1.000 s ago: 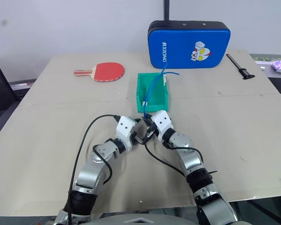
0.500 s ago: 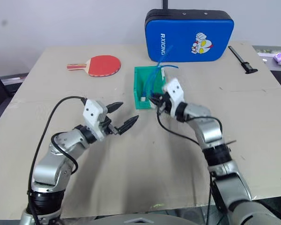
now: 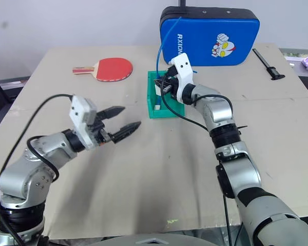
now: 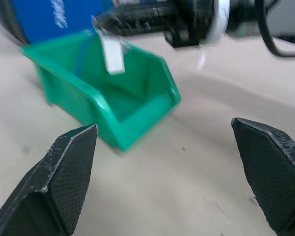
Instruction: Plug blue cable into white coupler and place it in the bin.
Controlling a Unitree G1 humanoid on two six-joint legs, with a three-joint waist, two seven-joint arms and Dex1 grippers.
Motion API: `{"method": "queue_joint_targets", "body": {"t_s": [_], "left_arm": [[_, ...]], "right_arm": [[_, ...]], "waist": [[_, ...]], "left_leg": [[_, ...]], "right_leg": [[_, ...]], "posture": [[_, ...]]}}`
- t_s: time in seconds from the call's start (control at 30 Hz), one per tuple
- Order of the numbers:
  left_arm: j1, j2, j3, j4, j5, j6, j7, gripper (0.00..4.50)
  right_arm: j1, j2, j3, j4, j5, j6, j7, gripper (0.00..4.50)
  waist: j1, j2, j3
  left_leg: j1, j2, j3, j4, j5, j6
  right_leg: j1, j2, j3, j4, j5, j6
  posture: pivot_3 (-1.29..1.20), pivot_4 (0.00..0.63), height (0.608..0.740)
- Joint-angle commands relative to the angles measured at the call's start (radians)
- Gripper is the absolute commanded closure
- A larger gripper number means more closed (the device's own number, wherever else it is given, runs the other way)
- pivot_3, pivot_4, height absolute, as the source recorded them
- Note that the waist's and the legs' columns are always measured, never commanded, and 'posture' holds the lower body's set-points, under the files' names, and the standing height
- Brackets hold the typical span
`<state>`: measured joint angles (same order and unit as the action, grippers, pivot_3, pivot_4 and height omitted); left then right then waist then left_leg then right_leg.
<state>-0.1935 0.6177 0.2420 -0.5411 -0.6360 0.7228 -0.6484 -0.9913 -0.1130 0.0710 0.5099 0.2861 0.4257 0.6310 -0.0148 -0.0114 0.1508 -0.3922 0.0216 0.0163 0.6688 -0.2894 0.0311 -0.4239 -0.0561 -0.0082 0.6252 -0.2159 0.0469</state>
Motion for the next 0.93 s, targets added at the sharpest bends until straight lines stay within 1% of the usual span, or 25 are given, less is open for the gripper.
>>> {"method": "queue_joint_targets", "body": {"t_s": [0.03, 0.07, 0.13, 0.17, 0.2, 0.23, 0.3, 0.33, 0.43, 0.5, 0.53, 0.6, 0.63, 0.67, 0.77, 0.87, 0.93], "left_arm": [[-0.014, 0.016, 0.029, -0.039, -0.043, 0.015, 0.015, 0.0], [-0.015, 0.019, 0.027, -0.037, -0.044, 0.015, 0.018, 0.0], [-0.016, 0.019, 0.02, -0.037, -0.047, 0.016, 0.025, 0.0], [-0.016, 0.02, 0.016, -0.038, -0.047, 0.016, 0.028, 0.0], [-0.014, 0.02, 0.013, -0.04, -0.047, 0.016, 0.031, 0.0], [-0.01, 0.022, 0.012, -0.042, -0.044, 0.016, 0.035, 0.0], [0.01, 0.027, 0.015, -0.045, -0.032, 0.013, 0.042, 0.0], [0.025, 0.031, 0.02, -0.046, -0.024, 0.009, 0.045, 0.0], [0.093, 0.044, 0.036, -0.051, 0.009, -0.022, 0.048, 0.0], [0.153, 0.039, 0.04, -0.054, 0.045, -0.054, 0.062, 0.0], [0.203, 0.032, 0.032, -0.052, 0.073, -0.079, 0.065, 0.0], [0.272, 0.02, 0.016, -0.049, 0.111, -0.105, 0.077, 0.0], [0.319, 0.012, -0.006, -0.046, 0.141, -0.127, 0.082, 0.0], [0.363, -0.003, -0.027, -0.044, 0.164, -0.158, 0.081, 0.0], [0.442, -0.042, -0.065, -0.033, 0.202, -0.222, 0.083, 0.0], [0.458, -0.071, -0.078, -0.005, 0.226, -0.264, 0.088, 0.0], [0.469, -0.081, -0.092, 0.013, 0.239, -0.29, 0.076, 0.0]], "right_arm": [[-0.037, 0.001, -0.03, 0.034, -0.009, -0.027, -0.015, 4.09], [-0.044, 0.0, -0.036, 0.046, -0.009, -0.031, -0.019, 3.62], [-0.052, -0.003, -0.053, 0.056, -0.008, -0.042, -0.034, 2.85], [-0.054, -0.005, -0.06, 0.056, -0.007, -0.045, -0.039, 2.33], [-0.051, -0.01, -0.064, 0.051, -0.008, -0.05, -0.042, 1.66], [-0.043, -0.019, -0.068, 0.035, -0.01, -0.054, -0.042, 1.38], [-0.009, -0.05, -0.081, -0.024, -0.006, -0.048, -0.035, 0.46], [0.016, -0.071, -0.085, -0.067, 0.003, -0.032, -0.023, 0.06], [0.116, -0.147, -0.099, -0.228, 0.049, 0.037, 0.032, 0.06], [0.212, -0.221, -0.104, -0.349, 0.085, 0.074, 0.099, 0.06], [0.293, -0.272, -0.119, -0.417, 0.111, 0.068, 0.156, 0.06], [0.404, -0.334, -0.142, -0.499, 0.144, 0.047, 0.221, 0.06], [0.481, -0.37, -0.152, -0.526, 0.142, -0.003, 0.267, 0.06], [0.557, -0.395, -0.167, -0.535, 0.147, -0.068, 0.326, 0.06], [0.751, -0.462, -0.188, -0.501, 0.106, -0.251, 0.419, 0.06], [0.861, -0.508, -0.188, -0.439, 0.092, -0.319, 0.478, 0.06], [0.889, -0.51, -0.193, -0.387, 0.075, -0.35, 0.466, 0.06]], "waist": [[-0.001, 0.0, 0.0], [-0.001, 0.0, 0.0], [-0.001, 0.0, 0.0], [-0.001, 0.0, 0.0], [-0.001, 0.0, 0.0], [-0.001, 0.0, 0.0], [0.0, 0.0, 0.0], [0.0, 0.0, 0.0], [0.001, 0.0, 0.0], [0.004, 0.0, 0.0], [0.004, 0.0, 0.0], [0.005, 0.0, 0.0], [0.005, 0.0, 0.0], [0.005, 0.0, 0.0], [0.008, -0.001, 0.0], [0.009, -0.001, 0.0], [0.008, -0.001, 0.0]], "left_leg": [[0.0, 0.0, 0.0, 0.0, 0.0, 0.0], [0.0, 0.0, 0.001, 0.0, 0.0, 0.0], [-0.001, 0.0, 0.001, 0.0, 0.0, 0.0], [-0.002, 0.0, 0.001, 0.0, 0.0, 0.0], [-0.003, 0.0, 0.001, 0.0, 0.0, 0.0], [-0.004, 0.0, 0.001, 0.0, 0.0, 0.0], [-0.004, 0.0, 0.001, 0.0, 0.0, -0.001], [-0.004, 0.0, 0.001, 0.0, 0.0, -0.001], [-0.004, 0.0, 0.001, 0.0, 0.0, -0.001], [-0.005, 0.0, 0.0, -0.001, 0.0, 0.0], [-0.005, 0.0, 0.0, 0.0, 0.0, 0.0], [-0.006, 0.0, 0.0, 0.0, 0.0, 0.0], [-0.005, 0.0, 0.001, 0.0, 0.0, 0.0], [-0.004, 0.0, 0.002, 0.0, -0.001, 0.001], [-0.002, 0.0, 0.002, 0.0, -0.003, 0.005], [-0.001, 0.0, 0.003, 0.001, -0.003, 0.005], [0.004, 0.0, 0.004, 0.002, -0.003, 0.006]], "right_leg": [[0.0, 0.0, 0.0, 0.0, 0.0, 0.0], [0.0, 0.0, 0.001, 0.0, 0.0, 0.0], [0.0, 0.0, 0.0, 0.0, 0.0, 0.0], [-0.001, 0.0, 0.001, 0.0, 0.0, 0.0], [-0.002, 0.0, 0.001, 0.0, 0.0, 0.0], [-0.002, 0.0, 0.0, 0.0, 0.0, 0.0], [-0.002, 0.001, 0.0, 0.0, 0.0, 0.0], [-0.002, 0.001, 0.0, 0.0, 0.0, 0.0], [-0.002, 0.0, 0.0, 0.0, 0.0, 0.0], [-0.002, 0.0, 0.0, 0.0, 0.0, 0.0], [-0.002, 0.0, 0.0, 0.0, 0.0, 0.0], [-0.002, 0.0, 0.0, -0.001, 0.0, 0.0], [-0.002, -0.001, 0.0, -0.002, 0.0, 0.0], [-0.002, 0.0, 0.001, -0.004, 0.0, 0.0], [-0.001, 0.0, 0.001, -0.004, 0.0, 0.0], [0.0, 0.0, 0.002, -0.001, 0.0, 0.0], [0.003, 0.001, 0.004, 0.0, -0.002, -0.005]], "posture": [[0.0, 0.15, 0.728], [0.0, 0.15, 0.728], [0.0, 0.15, 0.728], [0.0, 0.15, 0.728], [0.0, 0.15, 0.728], [0.0, 0.15, 0.728], [0.0, 0.15, 0.728], [0.0, 0.15, 0.728], [0.0, 0.15, 0.728], [0.0, 0.15, 0.728], [0.0, 0.15, 0.728], [0.0, 0.15, 0.728], [0.0, 0.15, 0.728], [0.0, 0.15, 0.728], [0.0, 0.15, 0.728], [0.0, 0.15, 0.728], [0.0, 0.15, 0.728]]}}
